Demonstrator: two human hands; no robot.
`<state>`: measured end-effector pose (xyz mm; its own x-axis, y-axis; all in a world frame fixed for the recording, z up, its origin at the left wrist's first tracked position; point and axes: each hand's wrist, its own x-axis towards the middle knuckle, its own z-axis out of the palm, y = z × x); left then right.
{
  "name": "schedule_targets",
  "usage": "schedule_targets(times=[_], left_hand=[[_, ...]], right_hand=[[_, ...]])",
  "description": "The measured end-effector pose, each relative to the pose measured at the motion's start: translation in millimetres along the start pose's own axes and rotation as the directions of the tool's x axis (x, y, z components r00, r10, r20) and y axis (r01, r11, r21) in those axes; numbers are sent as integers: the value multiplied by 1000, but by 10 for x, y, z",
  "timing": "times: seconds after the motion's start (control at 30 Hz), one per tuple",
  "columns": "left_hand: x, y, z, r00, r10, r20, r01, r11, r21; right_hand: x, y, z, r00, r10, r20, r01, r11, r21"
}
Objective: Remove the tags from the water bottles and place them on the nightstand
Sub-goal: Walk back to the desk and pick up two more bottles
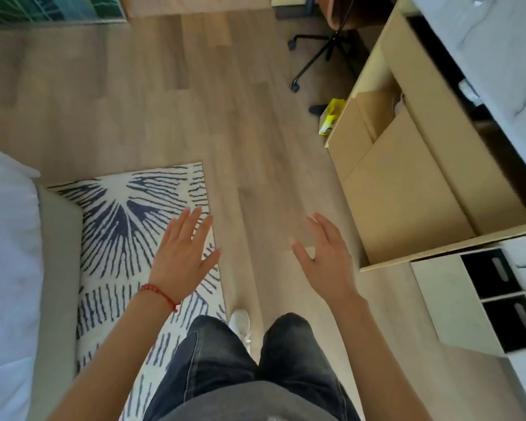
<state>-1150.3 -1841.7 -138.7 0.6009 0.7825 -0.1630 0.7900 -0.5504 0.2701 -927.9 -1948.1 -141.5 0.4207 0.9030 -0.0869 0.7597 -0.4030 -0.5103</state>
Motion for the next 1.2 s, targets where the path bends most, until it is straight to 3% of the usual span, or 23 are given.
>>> schedule_targets(times=[0.47,0.8,1.2], left_hand=[[2573,25,-412,997,-77,-21,76,996,-42],[4533,140,-974,985,-69,-156,67,998,-21],[6653,-849,-1459,993,-60,-104,57,998,-25]], right_hand=[[2745,256,-189,993,-69,98,70,998,-4],[4761,230,-709,982,-167,83,172,983,-58],[6964,-151,-405,993,-95,70,98,994,-51]])
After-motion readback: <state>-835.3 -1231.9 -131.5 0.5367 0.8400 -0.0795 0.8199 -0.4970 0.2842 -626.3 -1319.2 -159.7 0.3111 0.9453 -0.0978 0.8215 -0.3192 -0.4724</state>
